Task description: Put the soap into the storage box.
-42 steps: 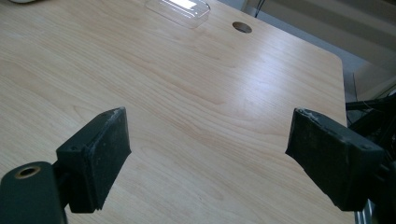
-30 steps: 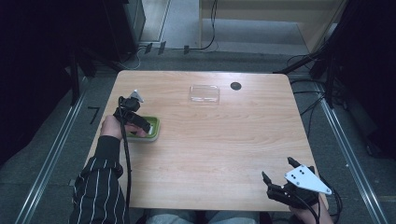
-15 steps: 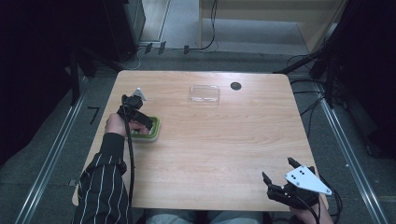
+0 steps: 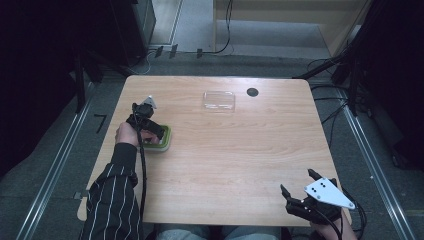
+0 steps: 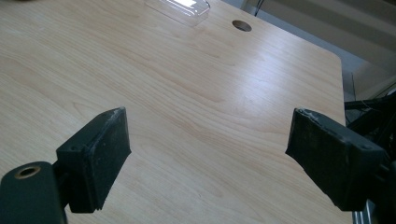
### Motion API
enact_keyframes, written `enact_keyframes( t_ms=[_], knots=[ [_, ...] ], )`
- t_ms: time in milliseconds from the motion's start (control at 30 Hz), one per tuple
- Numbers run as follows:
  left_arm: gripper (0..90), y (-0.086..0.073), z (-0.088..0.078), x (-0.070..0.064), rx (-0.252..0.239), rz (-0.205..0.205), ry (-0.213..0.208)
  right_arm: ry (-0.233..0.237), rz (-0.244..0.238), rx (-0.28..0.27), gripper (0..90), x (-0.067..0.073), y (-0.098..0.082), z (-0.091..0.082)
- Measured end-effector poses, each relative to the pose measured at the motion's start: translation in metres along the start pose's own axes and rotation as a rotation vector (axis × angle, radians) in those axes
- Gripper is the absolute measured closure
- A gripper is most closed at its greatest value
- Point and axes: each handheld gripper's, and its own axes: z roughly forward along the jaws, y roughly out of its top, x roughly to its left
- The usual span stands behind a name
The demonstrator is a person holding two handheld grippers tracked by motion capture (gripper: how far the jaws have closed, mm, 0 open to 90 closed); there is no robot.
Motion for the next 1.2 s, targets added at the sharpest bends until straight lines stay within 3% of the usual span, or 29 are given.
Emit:
enact_keyframes(
  t_ms=[400, 1200],
  knots=[
    [13.9, 0.000, 0.007, 0.002, 0.006, -0.039, 0.005, -0.002, 0.000, 0.000, 13.6, 0.000, 0.000, 0.000],
    [13.4, 0.001, 0.010, 0.004, -0.010, -0.062, 0.014, -0.002, -0.001, 0.000, 13.6, 0.000, 0.000, 0.000]
  ],
)
